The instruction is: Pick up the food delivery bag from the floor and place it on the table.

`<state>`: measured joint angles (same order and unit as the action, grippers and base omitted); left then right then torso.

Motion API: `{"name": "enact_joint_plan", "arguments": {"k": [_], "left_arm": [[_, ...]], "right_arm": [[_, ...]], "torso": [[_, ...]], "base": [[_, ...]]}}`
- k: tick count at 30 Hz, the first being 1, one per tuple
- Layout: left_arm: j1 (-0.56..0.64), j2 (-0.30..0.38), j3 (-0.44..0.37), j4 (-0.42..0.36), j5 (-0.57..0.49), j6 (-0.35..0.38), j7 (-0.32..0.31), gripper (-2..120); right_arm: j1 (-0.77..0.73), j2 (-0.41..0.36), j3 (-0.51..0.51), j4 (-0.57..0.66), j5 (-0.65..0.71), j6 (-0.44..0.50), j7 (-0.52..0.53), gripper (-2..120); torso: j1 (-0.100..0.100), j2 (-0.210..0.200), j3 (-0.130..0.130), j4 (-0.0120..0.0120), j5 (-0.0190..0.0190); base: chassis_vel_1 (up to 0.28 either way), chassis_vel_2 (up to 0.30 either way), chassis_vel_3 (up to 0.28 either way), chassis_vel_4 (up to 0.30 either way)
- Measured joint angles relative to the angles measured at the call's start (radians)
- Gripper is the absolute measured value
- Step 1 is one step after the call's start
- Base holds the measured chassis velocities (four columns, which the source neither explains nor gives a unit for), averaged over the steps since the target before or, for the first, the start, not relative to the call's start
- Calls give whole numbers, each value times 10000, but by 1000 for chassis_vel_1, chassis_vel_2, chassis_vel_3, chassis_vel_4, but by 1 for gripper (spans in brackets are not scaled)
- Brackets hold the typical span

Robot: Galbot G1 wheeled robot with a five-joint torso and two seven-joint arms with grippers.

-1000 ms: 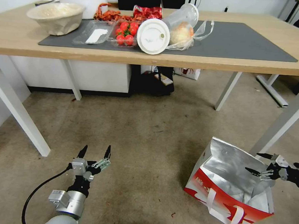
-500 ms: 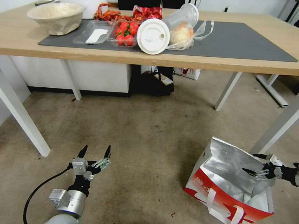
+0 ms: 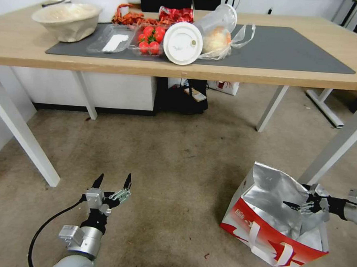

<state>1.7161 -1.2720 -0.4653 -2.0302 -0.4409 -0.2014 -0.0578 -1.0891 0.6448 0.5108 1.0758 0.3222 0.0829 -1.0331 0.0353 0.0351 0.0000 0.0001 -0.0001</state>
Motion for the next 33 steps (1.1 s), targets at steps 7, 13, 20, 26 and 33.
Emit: {"name": "enact_joint_plan", "arguments": {"k": [7, 13, 20, 26, 33], "left_arm": [[8, -10, 9, 4, -4, -54, -22, 100], [45, -10, 1, -36, 2, -92, -20, 100], [17, -9, 9, -18, 12, -92, -20, 100], [25, -16, 11, -1, 16, -111, -27, 100], [20, 14, -30, 6, -8, -123, -32, 100]], "right_arm": [[-231, -53, 191, 101, 8, -69, -40, 69], [-412, -109, 285, 151, 22, 16, 128, 51], [-749, -136, 485, 199, 26, 77, 228, 21], [-915, -281, 587, 322, 152, 70, 286, 2], [-1378, -469, 649, 839, 517, -48, 482, 0]], "torso": [[0, 0, -1, 0, -1], [0, 0, 0, 2, 0], [0, 0, 0, -1, 0], [0, 0, -1, 0, 0], [1, 0, 0, 1, 0]], "base": [[0, 0, 0, 0], [0, 0, 0, 0], [0, 0, 0, 0], [0, 0, 0, 0], [0, 0, 0, 0]]}}
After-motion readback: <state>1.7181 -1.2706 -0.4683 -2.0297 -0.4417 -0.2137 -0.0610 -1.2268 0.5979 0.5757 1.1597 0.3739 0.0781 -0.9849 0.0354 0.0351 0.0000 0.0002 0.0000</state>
